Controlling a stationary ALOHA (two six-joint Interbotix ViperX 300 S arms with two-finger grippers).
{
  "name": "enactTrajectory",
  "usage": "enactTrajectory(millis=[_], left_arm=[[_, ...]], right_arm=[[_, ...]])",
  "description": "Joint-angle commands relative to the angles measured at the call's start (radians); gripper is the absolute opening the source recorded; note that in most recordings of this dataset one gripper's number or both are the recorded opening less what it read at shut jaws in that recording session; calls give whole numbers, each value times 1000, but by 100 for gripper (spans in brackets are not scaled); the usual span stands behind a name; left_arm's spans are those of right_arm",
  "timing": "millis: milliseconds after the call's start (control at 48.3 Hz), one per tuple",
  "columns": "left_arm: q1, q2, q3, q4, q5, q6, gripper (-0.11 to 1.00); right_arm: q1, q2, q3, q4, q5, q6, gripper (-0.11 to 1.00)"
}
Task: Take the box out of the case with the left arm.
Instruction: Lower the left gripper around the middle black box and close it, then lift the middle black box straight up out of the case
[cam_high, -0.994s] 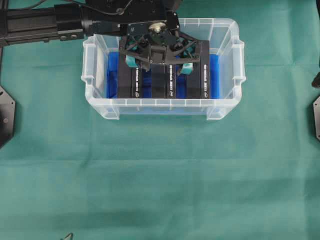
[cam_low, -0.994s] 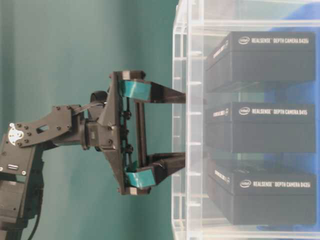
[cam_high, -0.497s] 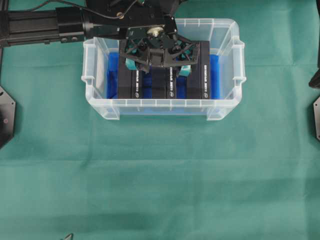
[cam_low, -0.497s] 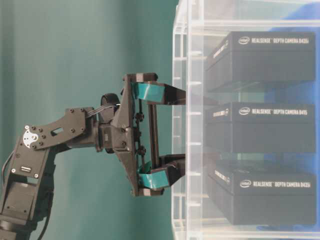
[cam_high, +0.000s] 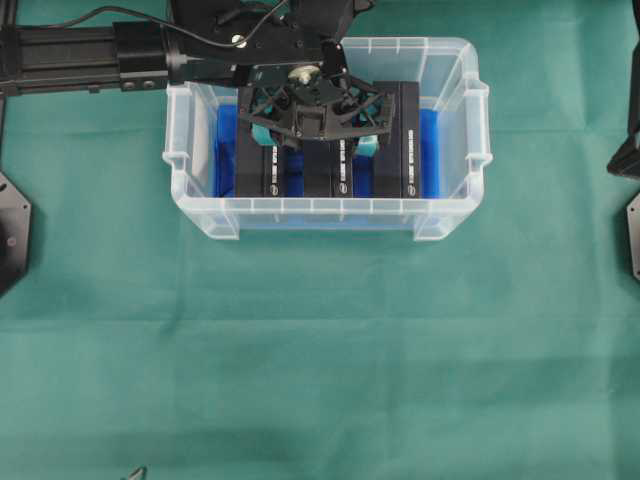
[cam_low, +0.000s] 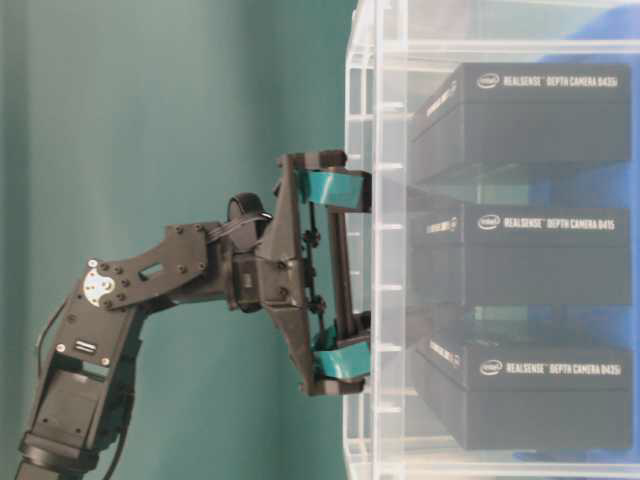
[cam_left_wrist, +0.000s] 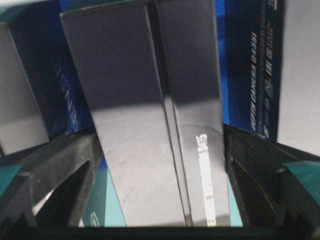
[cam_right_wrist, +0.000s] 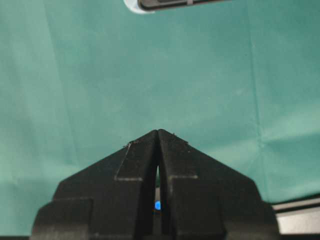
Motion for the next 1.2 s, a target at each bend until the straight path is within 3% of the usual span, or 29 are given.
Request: enactTrajectory(millis=[0,248,497,870,952,1056,1180], left_arm=[[9,-20,-5,0,-6,2,98],[14,-17,-8,0,-6,0,98],[6,28,-77,-3,21,-2,98],[8,32,-86,-9,58,-46,97],[8,32,-87,-11,58,-57,88],[8,32,-89,-11,57,-103,63],[5,32,-87,-11,49,-124,60]], right_arm=[[-2,3,-12,-2,-12,-2,0],[-2,6,-12,-2,-12,-2,0],[-2,9,-12,-2,-12,-2,0],[-2,9,-12,-2,-11,-2,0],[-2,9,-12,-2,-11,-2,0],[-2,9,-12,-2,-11,-2,0],[-2,9,-12,-2,-9,-2,0]])
